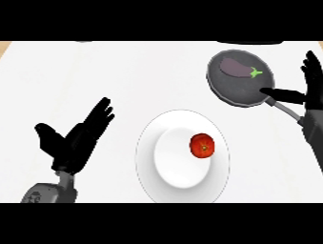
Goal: Pick the eggplant from the plate and place it in the pan
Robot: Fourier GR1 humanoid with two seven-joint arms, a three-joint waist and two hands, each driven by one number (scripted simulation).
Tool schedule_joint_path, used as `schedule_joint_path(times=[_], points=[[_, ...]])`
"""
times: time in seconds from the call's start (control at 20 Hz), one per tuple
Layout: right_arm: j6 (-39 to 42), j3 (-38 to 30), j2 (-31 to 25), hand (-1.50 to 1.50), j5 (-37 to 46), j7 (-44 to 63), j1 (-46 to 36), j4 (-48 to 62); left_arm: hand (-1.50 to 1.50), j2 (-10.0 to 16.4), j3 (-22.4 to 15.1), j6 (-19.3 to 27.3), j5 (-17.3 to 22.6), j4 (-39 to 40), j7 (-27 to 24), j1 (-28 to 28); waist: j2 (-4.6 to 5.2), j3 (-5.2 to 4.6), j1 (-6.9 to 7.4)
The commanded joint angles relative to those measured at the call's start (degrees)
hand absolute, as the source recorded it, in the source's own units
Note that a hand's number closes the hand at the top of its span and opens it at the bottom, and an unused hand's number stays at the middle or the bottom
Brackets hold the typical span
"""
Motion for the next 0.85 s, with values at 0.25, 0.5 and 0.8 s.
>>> schedule_joint_path(times=[0.25, 0.5, 0.8], points=[[17.22, -0.96, -6.67, -1.50, -2.68, -8.90, 7.13, 2.19, 0.00, -1.21, 0.36, -0.07, -0.23, 0.13, 0.36, 1.01, -0.53, -0.09, -1.08], [19.01, 0.95, -6.44, -1.50, -2.81, -9.30, 8.88, 0.76, 0.00, -1.75, 0.48, 1.65, -1.72, -3.80, 4.19, -0.23, -0.79, -0.13, -1.39], [20.70, 3.36, -4.71, -1.50, -4.37, -8.80, 14.33, -6.07, 0.00, -3.22, -0.14, 1.12, -4.04, -2.62, 1.40, 3.31, -1.03, -0.19, -1.97]])
